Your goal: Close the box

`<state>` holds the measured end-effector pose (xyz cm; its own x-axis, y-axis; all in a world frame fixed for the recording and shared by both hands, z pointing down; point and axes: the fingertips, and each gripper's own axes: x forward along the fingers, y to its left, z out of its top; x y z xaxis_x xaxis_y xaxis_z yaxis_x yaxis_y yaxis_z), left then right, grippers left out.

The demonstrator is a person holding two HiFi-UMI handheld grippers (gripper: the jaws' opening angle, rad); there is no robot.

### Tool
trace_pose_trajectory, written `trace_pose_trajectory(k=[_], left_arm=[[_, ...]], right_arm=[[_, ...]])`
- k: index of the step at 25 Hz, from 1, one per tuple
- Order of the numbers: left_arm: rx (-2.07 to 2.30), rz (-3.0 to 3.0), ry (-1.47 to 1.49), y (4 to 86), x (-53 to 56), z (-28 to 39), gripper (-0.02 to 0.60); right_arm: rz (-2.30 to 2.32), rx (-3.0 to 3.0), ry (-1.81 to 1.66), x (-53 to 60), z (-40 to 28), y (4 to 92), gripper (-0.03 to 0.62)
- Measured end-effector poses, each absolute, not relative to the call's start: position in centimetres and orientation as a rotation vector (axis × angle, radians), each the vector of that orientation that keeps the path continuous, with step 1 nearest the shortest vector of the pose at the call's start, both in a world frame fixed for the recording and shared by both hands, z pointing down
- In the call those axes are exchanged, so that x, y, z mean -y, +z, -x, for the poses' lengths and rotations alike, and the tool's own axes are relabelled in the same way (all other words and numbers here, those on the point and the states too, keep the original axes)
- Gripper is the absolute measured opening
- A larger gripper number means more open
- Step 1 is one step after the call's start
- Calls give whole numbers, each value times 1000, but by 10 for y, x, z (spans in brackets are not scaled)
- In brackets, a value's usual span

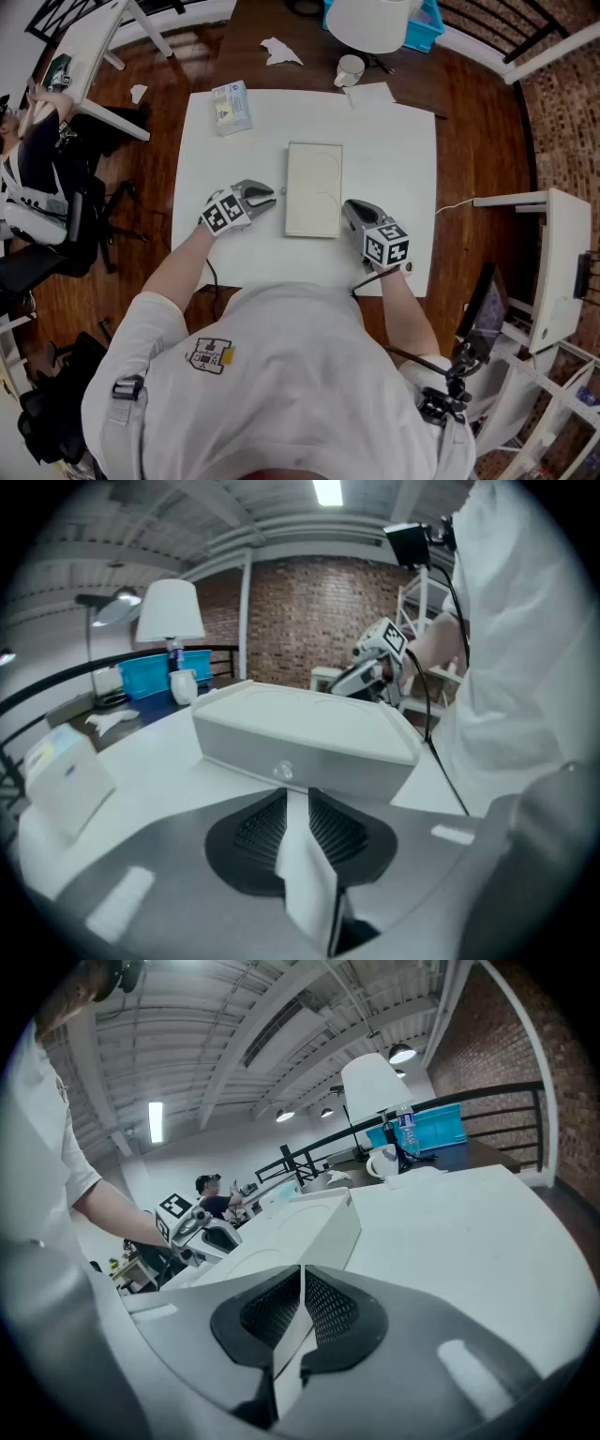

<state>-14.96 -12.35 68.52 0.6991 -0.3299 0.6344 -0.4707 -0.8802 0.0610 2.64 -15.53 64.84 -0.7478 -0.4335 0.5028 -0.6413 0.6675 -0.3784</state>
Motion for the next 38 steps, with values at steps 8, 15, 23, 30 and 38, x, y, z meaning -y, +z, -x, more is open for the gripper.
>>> trace_pose_trajectory(k=[8,15,23,30,38], left_arm=[[817,-2553,657,676,-43,127,43],[734,-2522,597,690,-74,83,0],[729,-2561,656,693,-83,80,0],[783,-2510,588,688,-73,86,0],[804,-2516,578,687,-71,87,0]], right_arm=[[-829,2455,861,21,-53,654,11],[-728,2411,852,-32,-46,674,0],[-702,2419,820,-52,-41,670,0],[-678,2445,787,-42,-39,661,0],[-642,2465,737,-31,-31,657,0]])
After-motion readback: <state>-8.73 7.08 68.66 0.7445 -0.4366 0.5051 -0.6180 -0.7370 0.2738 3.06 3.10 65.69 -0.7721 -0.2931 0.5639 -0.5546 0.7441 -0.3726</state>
